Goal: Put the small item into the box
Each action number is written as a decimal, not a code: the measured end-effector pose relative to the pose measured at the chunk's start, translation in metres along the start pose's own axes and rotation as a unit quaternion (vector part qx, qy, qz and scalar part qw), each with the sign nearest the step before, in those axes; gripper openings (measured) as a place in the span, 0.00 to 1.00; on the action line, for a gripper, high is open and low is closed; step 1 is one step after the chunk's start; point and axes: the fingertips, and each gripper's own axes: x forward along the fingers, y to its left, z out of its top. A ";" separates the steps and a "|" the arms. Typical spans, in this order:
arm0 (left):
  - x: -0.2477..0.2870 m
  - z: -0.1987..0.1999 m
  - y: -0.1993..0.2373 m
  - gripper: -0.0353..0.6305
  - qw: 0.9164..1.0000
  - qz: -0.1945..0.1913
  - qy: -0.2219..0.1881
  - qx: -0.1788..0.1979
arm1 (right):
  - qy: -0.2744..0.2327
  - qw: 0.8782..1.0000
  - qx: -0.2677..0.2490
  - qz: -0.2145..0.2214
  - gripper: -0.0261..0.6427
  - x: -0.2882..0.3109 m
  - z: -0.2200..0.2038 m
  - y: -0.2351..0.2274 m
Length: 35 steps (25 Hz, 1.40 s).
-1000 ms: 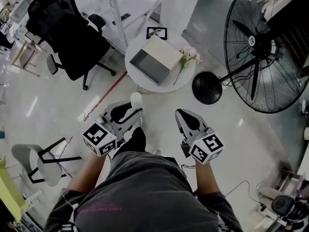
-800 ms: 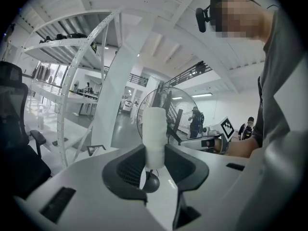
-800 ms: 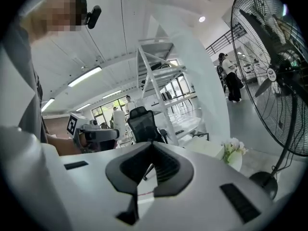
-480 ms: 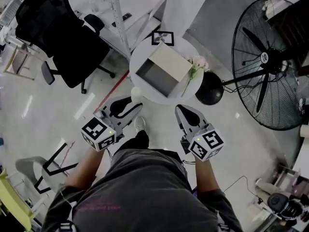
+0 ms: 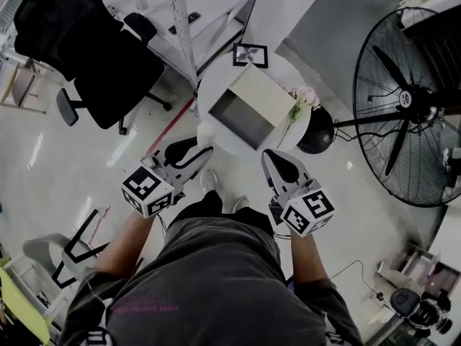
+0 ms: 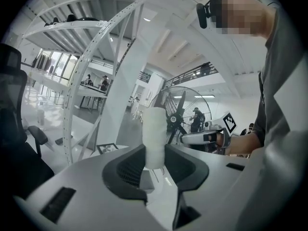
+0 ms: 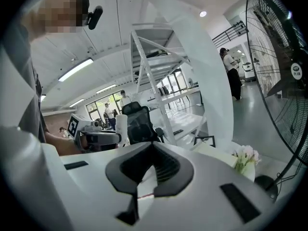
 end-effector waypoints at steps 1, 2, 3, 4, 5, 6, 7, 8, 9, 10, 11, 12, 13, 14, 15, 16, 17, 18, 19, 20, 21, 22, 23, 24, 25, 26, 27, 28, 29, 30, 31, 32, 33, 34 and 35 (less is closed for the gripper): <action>0.001 -0.001 0.003 0.26 1.000 0.001 0.002 -0.001 | 0.001 1.000 0.000 -0.001 0.07 0.002 0.001 -0.002; 0.002 -0.002 0.005 0.26 1.000 0.001 0.003 -0.002 | 0.003 1.000 0.000 -0.002 0.07 0.004 0.001 -0.004; 0.003 -0.004 0.008 0.26 1.000 0.002 0.005 -0.003 | 0.004 1.000 0.000 -0.002 0.07 0.006 0.002 -0.005; 0.005 -0.005 0.010 0.26 1.000 0.003 0.007 -0.003 | 0.005 1.000 -0.001 -0.001 0.07 0.007 0.002 -0.007; 0.007 -0.006 0.013 0.26 1.000 0.004 0.009 -0.003 | 0.006 1.000 0.000 0.000 0.07 0.009 0.002 -0.009; 0.009 -0.008 0.015 0.26 1.000 0.007 0.011 -0.003 | 0.007 1.000 0.000 0.001 0.07 0.011 0.001 -0.011; 0.011 -0.011 0.017 0.26 1.000 0.010 0.013 -0.003 | 0.009 1.000 0.001 0.004 0.07 0.012 0.000 -0.013; 0.014 -0.014 0.019 0.26 1.000 0.014 0.017 -0.002 | 0.011 1.000 0.003 0.005 0.07 0.013 -0.001 -0.016; 0.018 -0.018 0.022 0.26 1.000 0.018 0.021 -0.002 | 0.013 1.000 0.004 0.007 0.07 0.014 -0.002 -0.020; 0.022 -0.022 0.024 0.26 0.999 0.022 0.026 -0.001 | 0.015 1.000 0.005 0.009 0.07 0.015 -0.003 -0.023; 0.025 -0.026 0.027 0.26 0.999 0.027 0.031 0.000 | 0.016 1.000 0.007 0.012 0.07 0.016 -0.005 -0.027; 0.029 -0.030 0.030 0.26 0.999 0.031 0.037 0.001 | 0.017 1.000 0.008 0.015 0.07 0.017 -0.006 -0.030; 0.033 -0.034 0.032 0.26 0.998 0.037 0.043 0.002 | 0.019 1.000 0.009 0.020 0.07 0.018 -0.007 -0.034; 0.037 -0.037 0.035 0.26 0.998 0.042 0.048 0.001 | 0.022 0.999 0.009 0.024 0.07 0.019 -0.008 -0.038; 0.042 -0.040 0.038 0.26 0.997 0.048 0.053 0.000 | 0.024 0.999 0.010 0.030 0.07 0.020 -0.008 -0.042; 0.047 -0.043 0.041 0.26 0.997 0.054 0.058 -0.002 | 0.027 0.999 0.011 0.035 0.07 0.022 -0.008 -0.047; 0.052 -0.045 0.043 0.26 0.996 0.059 0.063 -0.003 | 0.030 0.999 0.012 0.040 0.07 0.023 -0.008 -0.052; 0.059 -0.048 0.046 0.26 0.996 0.064 0.068 -0.005 | 0.032 0.998 0.013 0.045 0.07 0.025 -0.008 -0.057; 0.065 -0.051 0.048 0.26 0.995 0.068 0.072 -0.006 | 0.035 0.998 0.014 0.050 0.07 0.027 -0.007 -0.063; 0.072 -0.053 0.050 0.26 0.994 0.072 0.076 -0.007 | 0.038 0.998 0.015 0.054 0.07 0.028 -0.007 -0.069; 0.079 -0.056 0.053 0.26 0.994 0.077 0.080 -0.006 | 0.042 0.997 0.017 0.057 0.07 0.030 -0.007 -0.075; 0.087 -0.058 0.055 0.26 0.993 0.081 0.085 -0.004 | 0.045 0.997 0.018 0.061 0.07 0.032 -0.008 -0.082; 0.094 -0.062 0.058 0.26 0.992 0.084 0.092 0.001 | 0.048 0.997 0.020 0.064 0.07 0.033 -0.008 -0.089; 0.102 -0.066 0.061 0.26 0.991 0.086 0.101 0.007 | 0.052 0.996 0.021 0.068 0.07 0.035 -0.010 -0.096; 0.110 -0.070 0.064 0.26 0.990 0.087 0.110 0.013 | 0.056 0.996 0.023 0.071 0.07 0.036 -0.012 -0.103; 0.117 -0.076 0.068 0.26 0.989 0.088 0.121 0.019 | 0.060 0.995 0.025 0.073 0.07 0.038 -0.014 -0.110; 0.124 -0.081 0.072 0.26 0.987 0.088 0.132 0.025 | 0.064 0.995 0.027 0.075 0.07 0.040 -0.016 -0.116; 0.130 -0.087 0.077 0.26 0.985 0.088 0.142 0.031 | 0.068 0.994 0.030 0.077 0.07 0.042 -0.019 -0.122; 0.136 -0.093 0.083 0.26 0.983 0.089 0.153 0.038 | 0.071 0.994 0.033 0.079 0.07 0.044 -0.021 -0.127; 0.142 -0.098 0.088 0.26 0.981 0.090 0.163 0.045 | 0.074 0.993 0.035 0.080 0.07 0.046 -0.024 -0.131; 0.148 -0.104 0.093 0.26 0.979 0.091 0.174 0.053 | 0.077 0.993 0.037 0.081 0.07 0.047 -0.026 -0.136; 0.153 -0.110 0.098 0.26 0.977 0.090 0.185 0.061 | 0.080 0.993 0.040 0.082 0.07 0.049 -0.029 -0.140; 0.158 -0.116 0.101 0.26 0.974 0.088 0.198 0.070 | 0.082 0.992 0.042 0.082 0.07 0.050 -0.031 -0.143; 0.163 -0.123 0.104 0.26 0.970 0.085 0.213 0.081 | 0.084 0.992 0.045 0.083 0.07 0.051 -0.034 -0.147; 0.168 -0.130 0.107 0.26 0.965 0.081 0.230 0.095 | 0.085 0.992 0.047 0.083 0.07 0.051 -0.036 -0.150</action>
